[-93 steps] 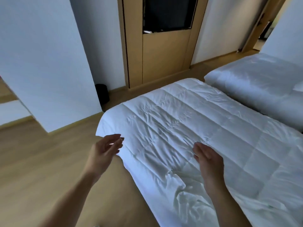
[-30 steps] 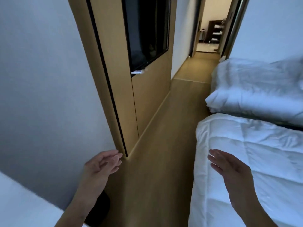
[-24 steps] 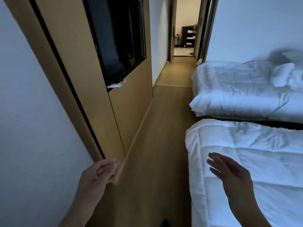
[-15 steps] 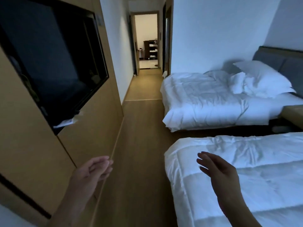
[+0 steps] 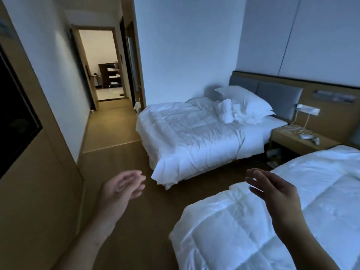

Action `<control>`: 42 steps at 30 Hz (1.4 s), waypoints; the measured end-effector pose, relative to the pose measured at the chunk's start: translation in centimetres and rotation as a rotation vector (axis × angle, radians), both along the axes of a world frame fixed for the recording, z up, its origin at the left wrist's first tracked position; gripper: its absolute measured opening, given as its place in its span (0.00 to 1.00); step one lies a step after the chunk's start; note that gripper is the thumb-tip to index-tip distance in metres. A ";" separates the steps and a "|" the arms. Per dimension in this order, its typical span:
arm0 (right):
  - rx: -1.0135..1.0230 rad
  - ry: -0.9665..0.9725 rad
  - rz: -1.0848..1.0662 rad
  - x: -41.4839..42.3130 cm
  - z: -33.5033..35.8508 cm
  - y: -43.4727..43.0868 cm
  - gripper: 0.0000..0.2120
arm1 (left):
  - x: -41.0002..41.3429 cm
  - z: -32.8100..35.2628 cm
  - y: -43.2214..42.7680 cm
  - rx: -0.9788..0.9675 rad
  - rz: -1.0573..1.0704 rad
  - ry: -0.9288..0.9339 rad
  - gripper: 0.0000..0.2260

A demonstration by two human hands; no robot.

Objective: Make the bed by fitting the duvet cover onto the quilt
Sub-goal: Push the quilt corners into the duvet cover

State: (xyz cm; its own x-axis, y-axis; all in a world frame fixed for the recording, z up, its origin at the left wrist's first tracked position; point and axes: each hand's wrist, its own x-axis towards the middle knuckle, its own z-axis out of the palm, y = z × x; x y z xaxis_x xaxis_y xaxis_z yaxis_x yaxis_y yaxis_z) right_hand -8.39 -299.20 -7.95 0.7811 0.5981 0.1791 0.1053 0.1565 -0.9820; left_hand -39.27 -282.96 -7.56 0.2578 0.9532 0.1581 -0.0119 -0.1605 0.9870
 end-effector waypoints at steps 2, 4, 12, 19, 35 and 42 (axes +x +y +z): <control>0.003 0.000 -0.081 0.3 0.2 3.5 0.07 | 1.8 0.6 5.8 0.002 -0.073 -0.003 0.09; 0.008 0.000 -0.146 0.6 0.2 6.9 0.07 | 3.8 1.0 10.9 0.000 -0.147 -0.011 0.09; -0.039 0.011 -0.380 5.2 -0.6 18.7 0.07 | 12.9 0.3 28.6 -0.043 -0.338 -0.025 0.09; -0.006 0.019 -0.564 13.9 -1.8 31.3 0.07 | 26.6 0.1 46.1 0.001 -0.527 -0.029 0.07; -0.051 -0.062 -1.036 33.5 -1.0 47.4 0.09 | 64.0 -1.4 67.4 0.125 -1.090 -0.057 0.10; 0.042 -0.053 -1.289 42.5 -2.7 54.5 0.18 | 81.3 -3.2 72.2 0.064 -1.263 -0.127 0.11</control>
State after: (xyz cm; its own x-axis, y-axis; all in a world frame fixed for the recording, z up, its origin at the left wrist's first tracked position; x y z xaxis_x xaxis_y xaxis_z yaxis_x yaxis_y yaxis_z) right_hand 34.12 -244.66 -10.69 0.7786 -0.5848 0.2274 0.2410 -0.0559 -0.9689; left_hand 41.99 -210.76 -10.72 0.9575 0.0463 0.2847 -0.2843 -0.0158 0.9586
